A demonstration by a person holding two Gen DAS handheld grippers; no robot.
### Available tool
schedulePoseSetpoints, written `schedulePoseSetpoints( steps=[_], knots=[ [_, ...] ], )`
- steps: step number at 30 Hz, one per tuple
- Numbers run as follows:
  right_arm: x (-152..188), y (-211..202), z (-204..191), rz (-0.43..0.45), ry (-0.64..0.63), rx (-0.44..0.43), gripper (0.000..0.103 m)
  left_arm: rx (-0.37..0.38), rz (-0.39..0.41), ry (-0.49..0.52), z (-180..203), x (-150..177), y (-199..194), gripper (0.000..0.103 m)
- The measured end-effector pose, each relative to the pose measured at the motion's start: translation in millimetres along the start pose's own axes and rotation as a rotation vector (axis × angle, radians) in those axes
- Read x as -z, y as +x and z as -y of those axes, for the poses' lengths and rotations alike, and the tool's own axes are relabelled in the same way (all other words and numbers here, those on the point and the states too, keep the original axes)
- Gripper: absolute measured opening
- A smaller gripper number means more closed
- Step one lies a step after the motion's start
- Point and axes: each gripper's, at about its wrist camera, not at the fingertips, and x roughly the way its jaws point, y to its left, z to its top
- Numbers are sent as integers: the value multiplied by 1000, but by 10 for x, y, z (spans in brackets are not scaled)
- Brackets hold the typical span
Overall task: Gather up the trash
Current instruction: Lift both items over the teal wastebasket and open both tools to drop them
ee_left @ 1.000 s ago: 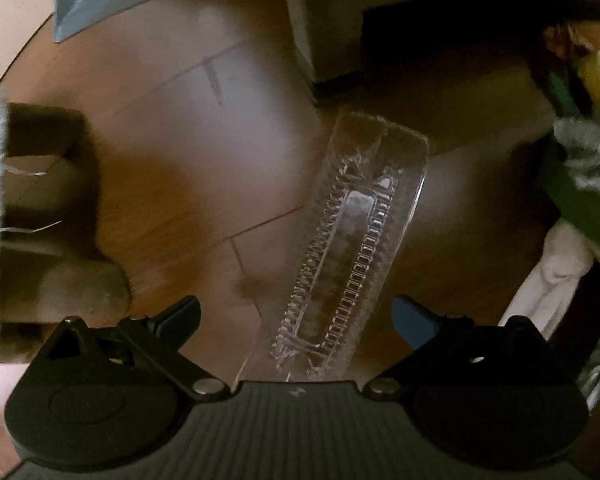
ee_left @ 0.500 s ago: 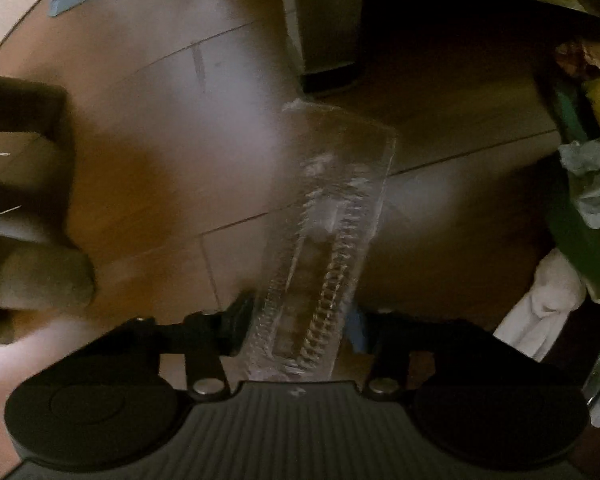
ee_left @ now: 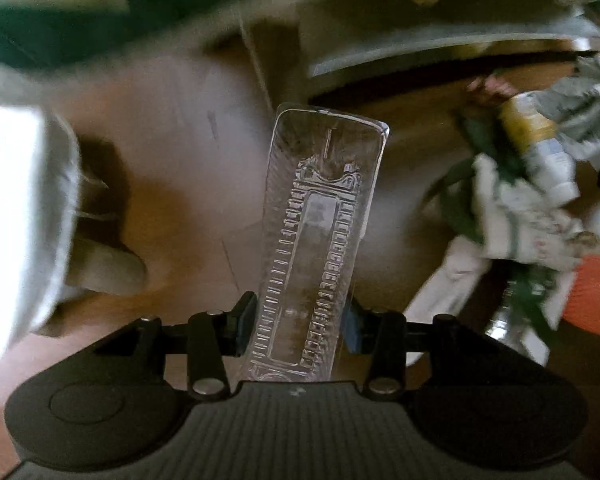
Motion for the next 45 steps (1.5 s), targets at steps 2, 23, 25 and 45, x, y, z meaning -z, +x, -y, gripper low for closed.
schedulePoseSetpoints(
  steps=[2,23,25,45],
  knots=[
    [16,-285,-41,40,11,2,42,-3,53,46,23,-9,-324,43],
    [321,-3476,-332,597,126,157,42,-67,644,-60,295,-310,-3555,43],
    [368,-3714,-335,651,132,162,42,-58,678,-81,339,-286,-3763,43],
    [21,-5354,93,996,235,238,42,59,898,-258,304,-1346,-5314,44]
  ],
)
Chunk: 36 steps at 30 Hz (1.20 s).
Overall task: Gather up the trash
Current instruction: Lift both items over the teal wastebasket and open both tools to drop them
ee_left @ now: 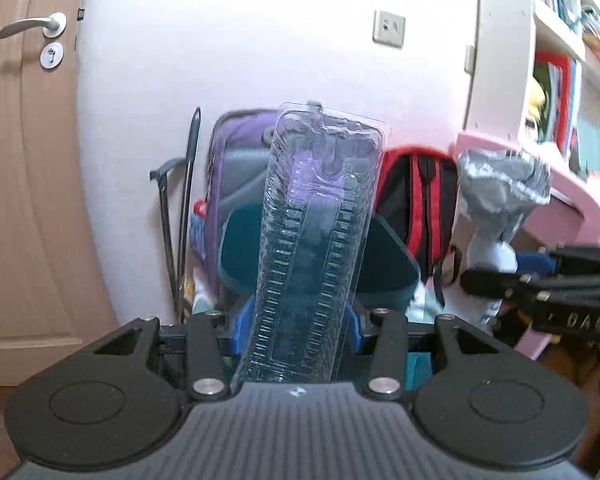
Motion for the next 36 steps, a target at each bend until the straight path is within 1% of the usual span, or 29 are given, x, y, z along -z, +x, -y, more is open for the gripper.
schedulePoseSetpoints(
  steps=[3,7,9,13,20,25,29,32,33,34,36],
  knots=[
    [-166,163,90,5,29,10,42,-5,11,-34,-11,-238,161,44],
    [-264,436,194,-12,52,18,42,-23,-8,-56,-6,-527,472,45],
    [-283,589,229,-23,53,27,42,-34,-19,-60,0,-622,627,45],
    [-284,891,275,-59,44,30,42,-46,-50,-73,-1,-695,942,45],
    [-139,1323,321,-152,34,32,43,-82,-133,-65,4,-567,1471,45],
    [-45,1529,316,-207,29,19,45,-92,-201,-76,-32,-430,1741,46],
    [-5,1591,318,-223,33,9,46,-96,-247,-70,-30,-350,1851,48],
    [-22,1601,319,-226,37,-3,47,-92,-250,-85,-64,-360,1869,50],
    [-36,1604,326,-229,40,-4,48,-96,-245,-91,-77,-365,1855,55],
    [-50,1593,329,-228,43,-4,49,-106,-240,-94,-71,-367,1832,66],
    [-68,1568,332,-223,46,2,50,-128,-219,-90,-48,-370,1767,77]
  ],
)
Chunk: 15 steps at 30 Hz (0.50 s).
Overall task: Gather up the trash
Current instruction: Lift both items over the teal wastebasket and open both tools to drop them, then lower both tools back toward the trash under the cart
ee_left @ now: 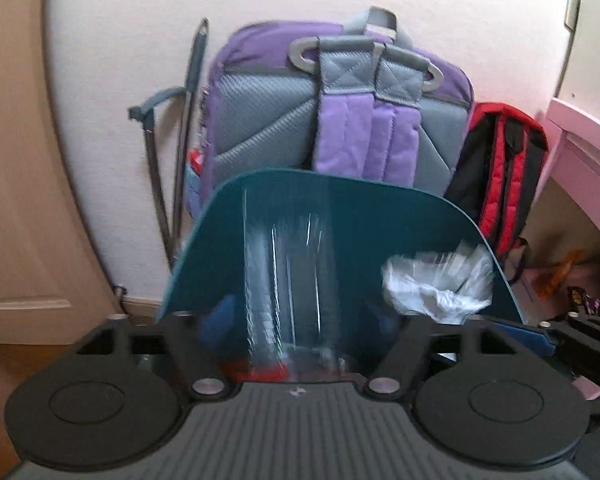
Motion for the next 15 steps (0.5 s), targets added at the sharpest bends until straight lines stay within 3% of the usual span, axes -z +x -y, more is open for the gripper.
schedulePoseSetpoints(
  steps=[15],
  knots=[
    [17,-791,38,72,21,6,53,11,93,44,149,133,-819,77]
  ],
)
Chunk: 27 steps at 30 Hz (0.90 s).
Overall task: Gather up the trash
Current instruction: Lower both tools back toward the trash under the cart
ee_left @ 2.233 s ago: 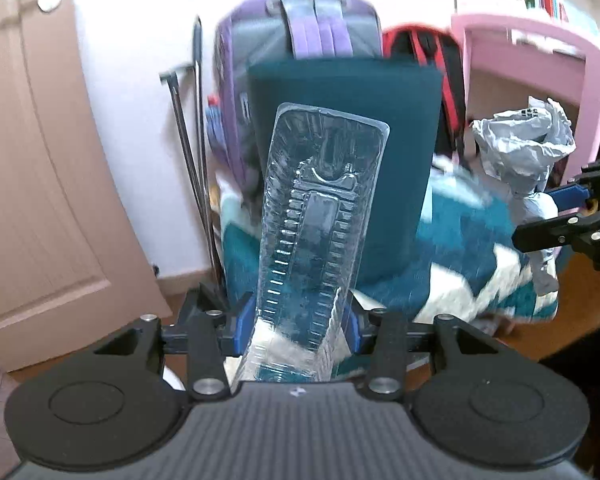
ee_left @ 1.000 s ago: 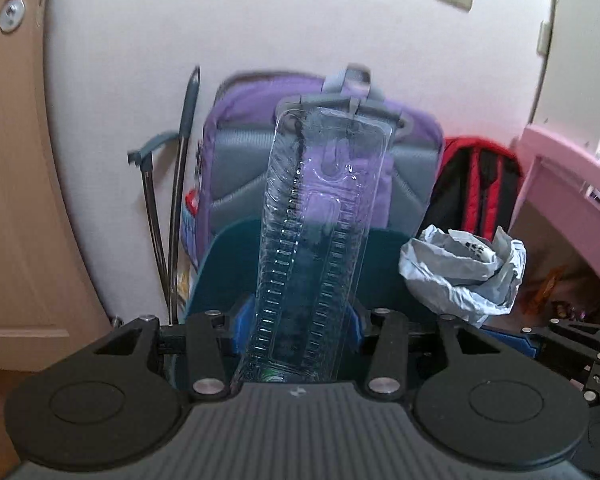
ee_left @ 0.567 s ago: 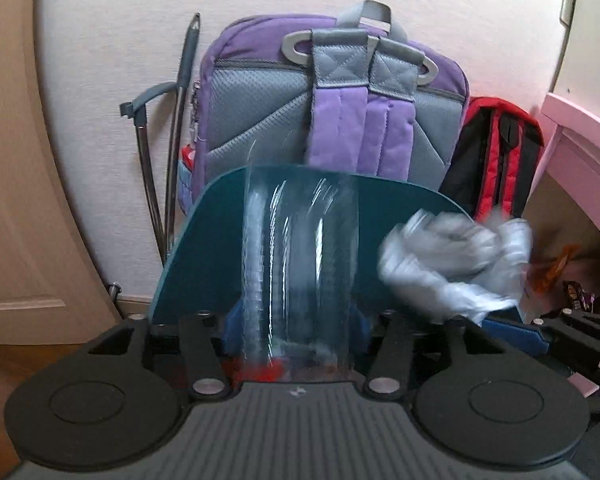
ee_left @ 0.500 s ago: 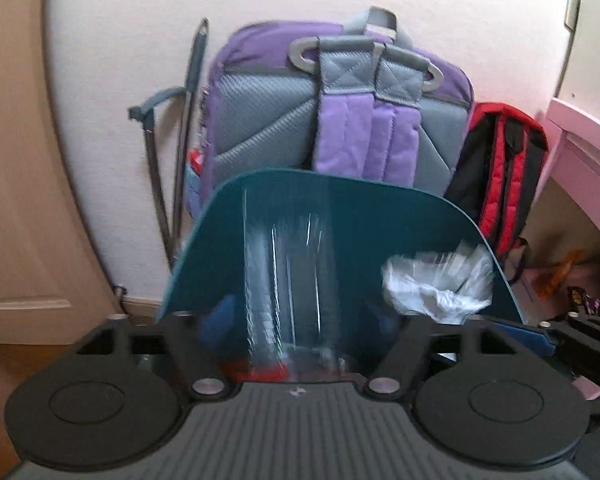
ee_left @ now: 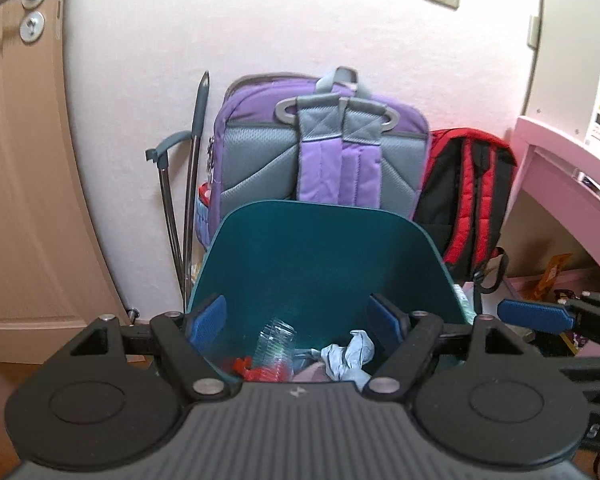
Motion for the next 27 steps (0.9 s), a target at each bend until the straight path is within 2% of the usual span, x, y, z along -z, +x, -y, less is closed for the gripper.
schedulePoseSetpoints(
  steps=[6,12,13,19,27],
  knots=[
    [49,-408,-65,37,-15,-10,53,20,21,7,88,132,-409,80],
    [228,-684,-112,41,-29,-32,54,44,14,28,160,418,-732,81],
    [274,-709,-114,34,-26,-36,54,52,6,30,162,481,-763,84],
    [675,-681,-78,-59,11,-95,54,88,-61,17,141,939,-769,87],
    [1482,-225,-30,-257,39,-134,54,90,-240,-26,-47,1645,-292,88]
  ],
)
